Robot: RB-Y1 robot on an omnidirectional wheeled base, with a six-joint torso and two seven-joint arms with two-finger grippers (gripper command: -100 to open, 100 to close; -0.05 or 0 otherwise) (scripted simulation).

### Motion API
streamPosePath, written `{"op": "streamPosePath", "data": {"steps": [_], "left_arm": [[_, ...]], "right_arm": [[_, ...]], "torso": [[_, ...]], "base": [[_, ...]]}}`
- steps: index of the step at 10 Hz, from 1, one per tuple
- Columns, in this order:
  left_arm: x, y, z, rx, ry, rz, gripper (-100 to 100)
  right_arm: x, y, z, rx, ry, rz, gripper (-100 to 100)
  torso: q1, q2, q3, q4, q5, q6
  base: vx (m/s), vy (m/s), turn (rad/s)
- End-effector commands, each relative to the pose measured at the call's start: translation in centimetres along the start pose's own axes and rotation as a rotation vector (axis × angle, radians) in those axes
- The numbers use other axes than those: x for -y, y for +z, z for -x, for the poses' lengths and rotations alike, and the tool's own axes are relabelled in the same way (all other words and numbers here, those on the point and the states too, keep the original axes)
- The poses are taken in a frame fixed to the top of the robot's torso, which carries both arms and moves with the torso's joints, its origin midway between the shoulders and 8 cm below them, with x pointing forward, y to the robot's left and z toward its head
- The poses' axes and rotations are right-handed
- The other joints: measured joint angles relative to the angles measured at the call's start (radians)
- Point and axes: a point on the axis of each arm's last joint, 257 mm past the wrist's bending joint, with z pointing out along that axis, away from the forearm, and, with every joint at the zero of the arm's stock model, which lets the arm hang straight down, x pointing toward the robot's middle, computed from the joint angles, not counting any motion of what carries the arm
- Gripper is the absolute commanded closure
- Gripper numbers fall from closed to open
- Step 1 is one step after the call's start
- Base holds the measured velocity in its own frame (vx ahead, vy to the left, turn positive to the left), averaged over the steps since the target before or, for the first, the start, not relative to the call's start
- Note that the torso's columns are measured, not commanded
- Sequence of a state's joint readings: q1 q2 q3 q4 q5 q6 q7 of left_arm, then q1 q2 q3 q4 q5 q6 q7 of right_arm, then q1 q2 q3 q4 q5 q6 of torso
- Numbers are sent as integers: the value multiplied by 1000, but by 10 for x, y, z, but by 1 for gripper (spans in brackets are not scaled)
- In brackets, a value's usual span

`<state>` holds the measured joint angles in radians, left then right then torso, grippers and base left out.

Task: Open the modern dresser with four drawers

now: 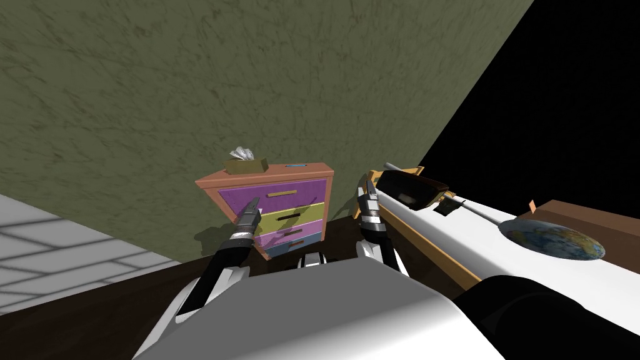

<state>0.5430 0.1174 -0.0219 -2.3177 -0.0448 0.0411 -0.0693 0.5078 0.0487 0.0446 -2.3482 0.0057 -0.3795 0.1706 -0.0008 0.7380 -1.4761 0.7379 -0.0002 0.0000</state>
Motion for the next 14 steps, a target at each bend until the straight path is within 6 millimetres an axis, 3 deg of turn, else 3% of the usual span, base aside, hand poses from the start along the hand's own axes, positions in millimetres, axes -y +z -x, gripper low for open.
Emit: {"op": "streamPosePath", "data": {"steps": [1,5,8,9,14], "left_arm": [[-10,0,0,4,-13,48,-100],[-24,-1,1,20,-46,108,-100],[-18,-3,3,19,-39,97,-100],[-18,-3,3,19,-39,99,100],[-8,-9,1,11,-40,91,100]], "right_arm": [[0,0,0,0,0,0,0],[0,0,0,0,0,0,0],[0,0,0,0,0,0,0],[0,0,0,0,0,0,0],[0,0,0,0,0,0,0]], "torso": [[1,1,1,0,0,0],[1,1,1,0,0,0],[2,-2,-1,0,1,0],[2,0,0,0,1,0],[1,3,2,1,0,0]], "base": [[97,-49,-4],[80,-36,-3],[71,-4,-11],[10,0,2],[-165,-30,19]]}}
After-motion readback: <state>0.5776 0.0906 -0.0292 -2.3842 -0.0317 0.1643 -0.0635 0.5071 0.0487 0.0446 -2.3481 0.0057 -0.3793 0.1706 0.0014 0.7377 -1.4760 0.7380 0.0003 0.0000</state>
